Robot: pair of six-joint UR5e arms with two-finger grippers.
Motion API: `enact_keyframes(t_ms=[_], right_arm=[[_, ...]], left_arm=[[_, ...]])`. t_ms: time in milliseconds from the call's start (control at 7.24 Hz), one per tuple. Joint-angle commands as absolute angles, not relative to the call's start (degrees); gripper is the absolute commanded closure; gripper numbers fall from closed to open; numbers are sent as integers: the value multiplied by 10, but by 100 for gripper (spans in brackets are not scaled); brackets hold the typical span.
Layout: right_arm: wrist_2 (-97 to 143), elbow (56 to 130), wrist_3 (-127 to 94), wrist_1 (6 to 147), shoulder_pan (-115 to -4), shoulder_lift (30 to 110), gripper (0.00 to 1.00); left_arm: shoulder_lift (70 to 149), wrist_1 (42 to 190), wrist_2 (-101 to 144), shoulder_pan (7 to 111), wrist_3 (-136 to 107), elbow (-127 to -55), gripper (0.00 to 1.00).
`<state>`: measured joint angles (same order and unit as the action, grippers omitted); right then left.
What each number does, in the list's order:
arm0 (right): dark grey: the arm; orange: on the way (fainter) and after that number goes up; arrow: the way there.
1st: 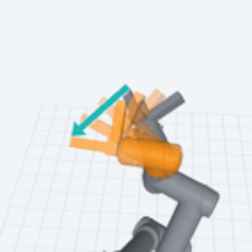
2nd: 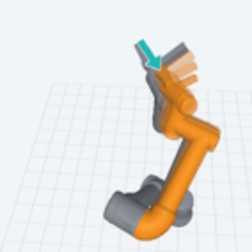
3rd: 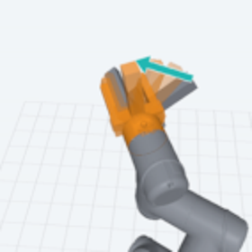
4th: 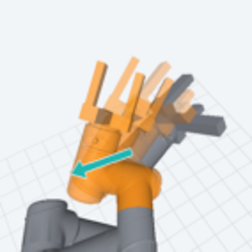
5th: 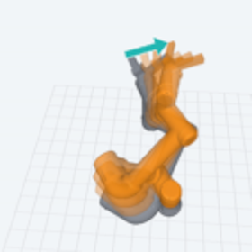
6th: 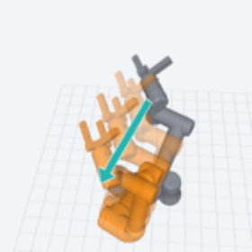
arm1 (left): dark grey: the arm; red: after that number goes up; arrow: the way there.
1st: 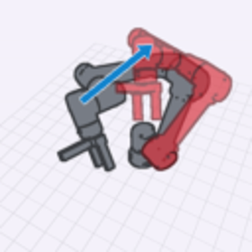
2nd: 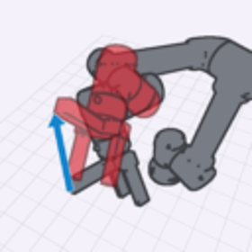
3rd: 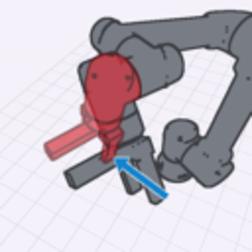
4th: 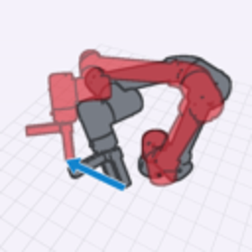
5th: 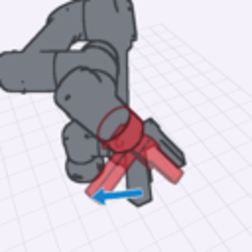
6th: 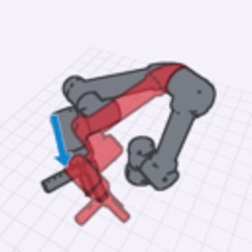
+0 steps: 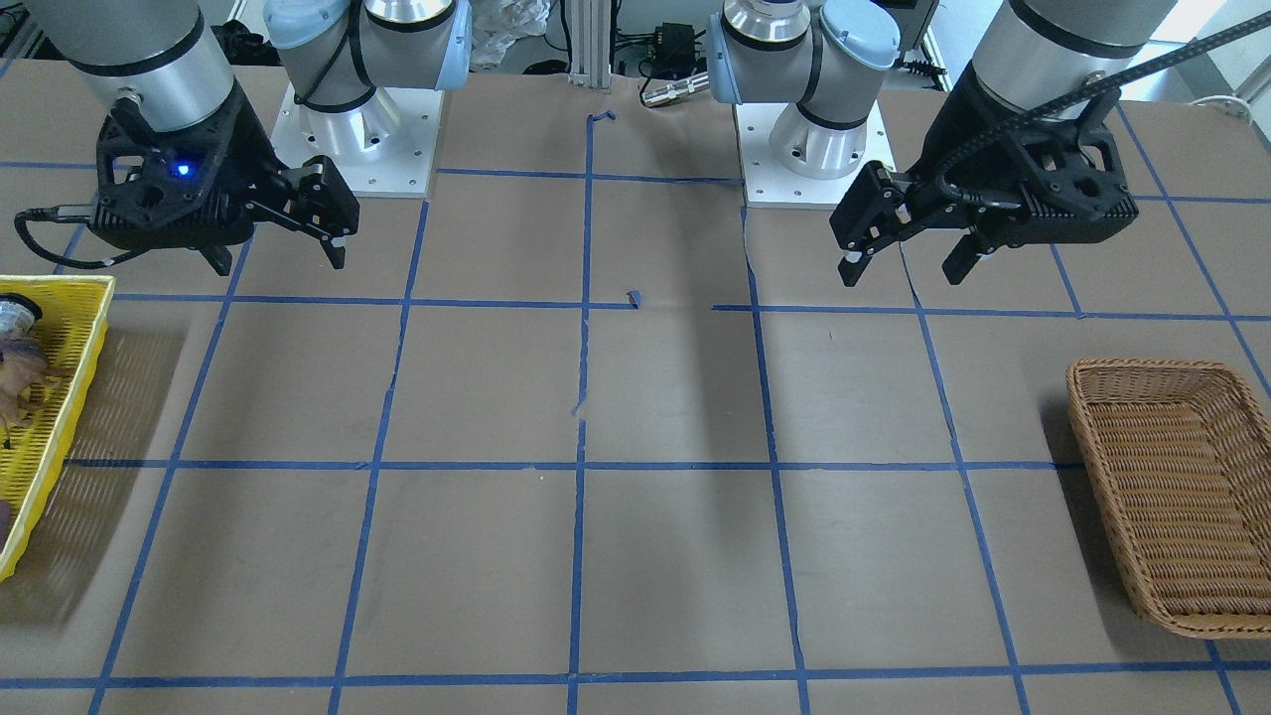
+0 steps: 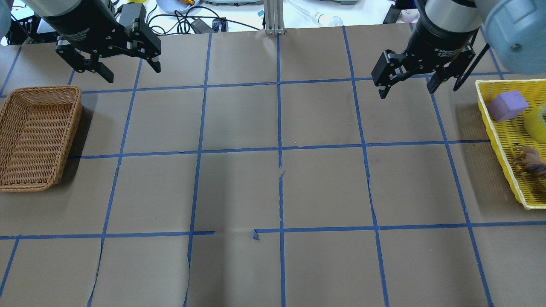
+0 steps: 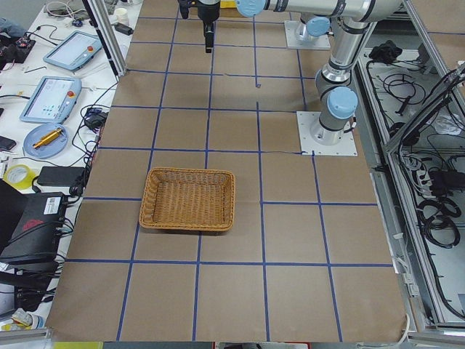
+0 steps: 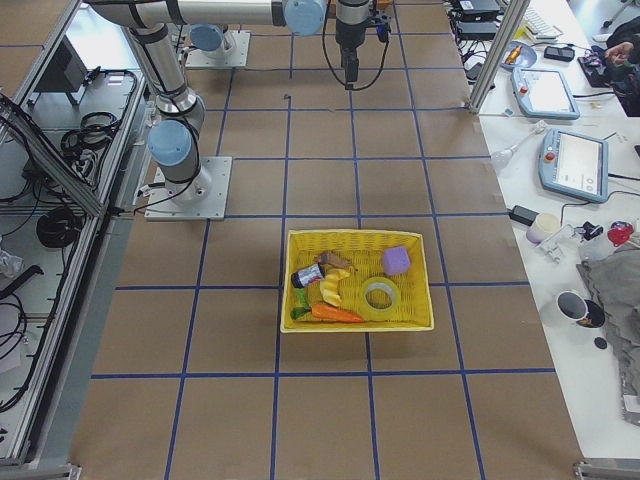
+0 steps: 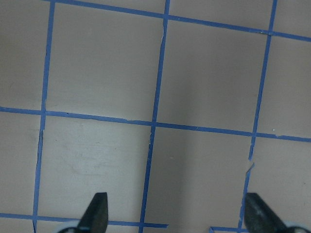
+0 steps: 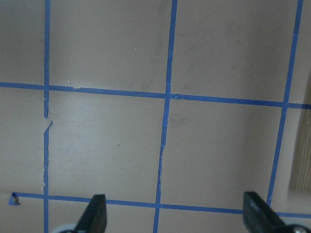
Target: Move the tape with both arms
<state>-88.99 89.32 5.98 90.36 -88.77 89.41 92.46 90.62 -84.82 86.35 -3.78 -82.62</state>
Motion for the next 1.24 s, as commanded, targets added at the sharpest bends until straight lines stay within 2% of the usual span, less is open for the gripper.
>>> enact_keyframes(t_ms=[0,1105], right_arm=[[-893,894,63,904,-888,895,0],[-922,898,67,904,-888,895,0]], left_arm=[[925,906,-848,864,-38,-826,0],[925,906,-848,863,-38,-825,0]])
